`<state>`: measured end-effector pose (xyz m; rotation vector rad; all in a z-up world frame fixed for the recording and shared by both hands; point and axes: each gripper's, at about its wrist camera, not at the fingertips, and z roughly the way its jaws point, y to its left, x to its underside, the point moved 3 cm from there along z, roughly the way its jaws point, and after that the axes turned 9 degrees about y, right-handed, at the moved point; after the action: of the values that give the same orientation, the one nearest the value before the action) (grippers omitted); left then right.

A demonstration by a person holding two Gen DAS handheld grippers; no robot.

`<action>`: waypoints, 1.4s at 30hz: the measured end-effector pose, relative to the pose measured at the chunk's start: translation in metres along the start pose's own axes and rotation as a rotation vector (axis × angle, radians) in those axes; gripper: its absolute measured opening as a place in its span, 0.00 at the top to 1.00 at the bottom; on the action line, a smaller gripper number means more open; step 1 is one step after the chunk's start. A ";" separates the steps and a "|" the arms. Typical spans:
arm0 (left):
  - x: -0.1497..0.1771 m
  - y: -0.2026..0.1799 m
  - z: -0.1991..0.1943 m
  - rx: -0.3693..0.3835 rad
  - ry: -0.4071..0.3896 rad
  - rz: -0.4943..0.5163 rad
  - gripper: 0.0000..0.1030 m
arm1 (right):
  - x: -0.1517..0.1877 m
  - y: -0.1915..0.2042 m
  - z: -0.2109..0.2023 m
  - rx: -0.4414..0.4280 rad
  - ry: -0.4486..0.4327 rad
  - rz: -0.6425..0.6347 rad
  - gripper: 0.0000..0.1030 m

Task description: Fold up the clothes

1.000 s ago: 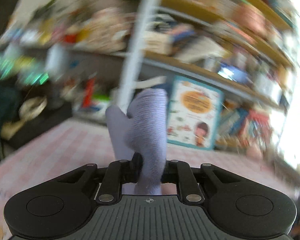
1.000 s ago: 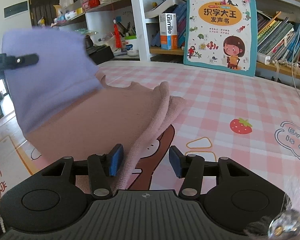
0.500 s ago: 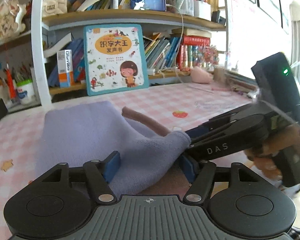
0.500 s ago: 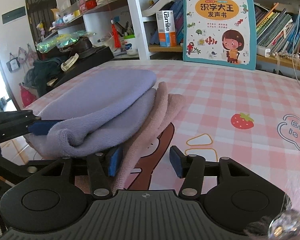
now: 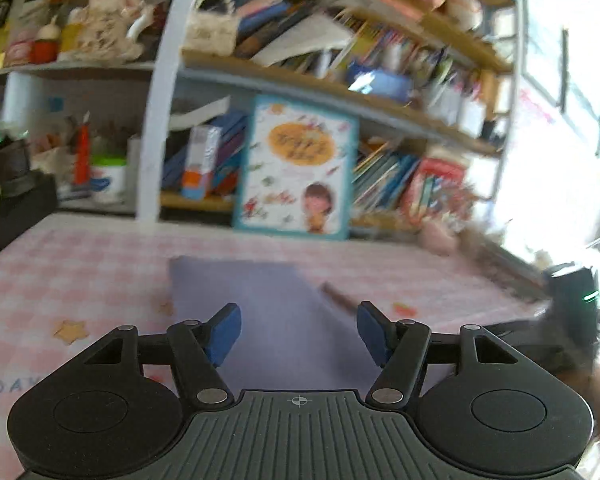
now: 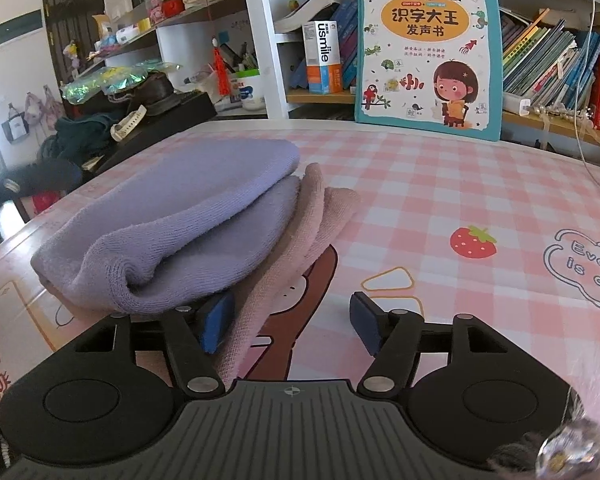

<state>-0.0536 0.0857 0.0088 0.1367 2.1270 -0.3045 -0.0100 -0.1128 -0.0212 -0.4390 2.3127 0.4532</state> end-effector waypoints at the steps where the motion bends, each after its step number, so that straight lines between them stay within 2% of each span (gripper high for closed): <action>1: 0.005 -0.004 0.003 -0.022 0.004 0.034 0.41 | 0.000 0.000 0.000 -0.003 0.000 0.003 0.40; 5: 0.022 -0.023 0.007 -0.113 0.008 0.185 0.41 | 0.000 -0.002 0.000 -0.014 -0.002 0.014 0.39; 8: 0.026 -0.026 0.003 -0.117 0.015 0.220 0.40 | 0.002 -0.011 -0.008 -0.073 -0.020 0.061 0.38; 13: 0.032 -0.022 -0.005 -0.086 0.008 0.216 0.39 | 0.011 -0.030 -0.050 -0.165 -0.160 0.233 0.38; 16: 0.031 -0.023 -0.001 -0.095 0.008 0.232 0.38 | 0.006 -0.020 -0.071 -0.258 -0.242 0.270 0.39; 18: 0.031 -0.026 0.000 -0.108 0.009 0.252 0.38 | 0.001 -0.006 -0.065 -0.271 -0.225 0.272 0.43; 20: 0.032 -0.029 0.000 -0.118 0.010 0.277 0.37 | -0.002 0.006 -0.056 -0.277 -0.198 0.277 0.50; 23: 0.033 -0.028 -0.001 -0.112 0.008 0.288 0.37 | -0.005 0.014 -0.025 -0.248 -0.111 0.312 0.50; 26: 0.034 -0.027 -0.002 -0.105 0.006 0.284 0.37 | -0.006 0.018 -0.006 -0.254 -0.080 0.348 0.49; 27: 0.034 -0.027 -0.002 -0.105 0.005 0.286 0.37 | -0.006 0.022 -0.009 -0.239 -0.091 0.320 0.51; 28: 0.034 -0.027 -0.002 -0.105 0.004 0.287 0.37 | -0.006 0.027 -0.011 -0.223 -0.102 0.292 0.75; 29: 0.034 -0.028 -0.002 -0.107 0.006 0.290 0.37 | -0.006 0.032 -0.014 -0.207 -0.113 0.264 0.86; 31: 0.034 -0.028 -0.002 -0.098 0.009 0.295 0.36 | -0.006 0.041 -0.018 -0.175 -0.135 0.208 0.88; 35: 0.033 -0.026 -0.003 -0.085 0.012 0.286 0.36 | -0.006 0.057 -0.024 -0.099 -0.159 0.103 0.88; 36: 0.032 -0.026 -0.004 -0.081 0.014 0.285 0.35 | -0.005 0.054 -0.018 -0.076 -0.135 0.106 0.88; 38: 0.029 -0.025 -0.007 -0.072 0.019 0.282 0.32 | -0.003 0.043 -0.013 -0.093 -0.117 0.153 0.83; 39: 0.027 -0.024 -0.008 -0.067 0.022 0.280 0.31 | -0.003 0.037 -0.010 -0.102 -0.108 0.176 0.80; 41: 0.024 -0.023 -0.011 -0.058 0.027 0.277 0.25 | -0.003 0.032 -0.013 -0.089 -0.107 0.193 0.61; 42: 0.020 -0.019 -0.015 -0.047 0.020 0.254 0.23 | -0.003 0.031 -0.018 -0.083 -0.112 0.189 0.58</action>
<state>-0.0806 0.0708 0.0024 0.3800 2.1067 -0.1039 -0.0318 -0.0931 -0.0008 -0.2292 2.2415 0.6513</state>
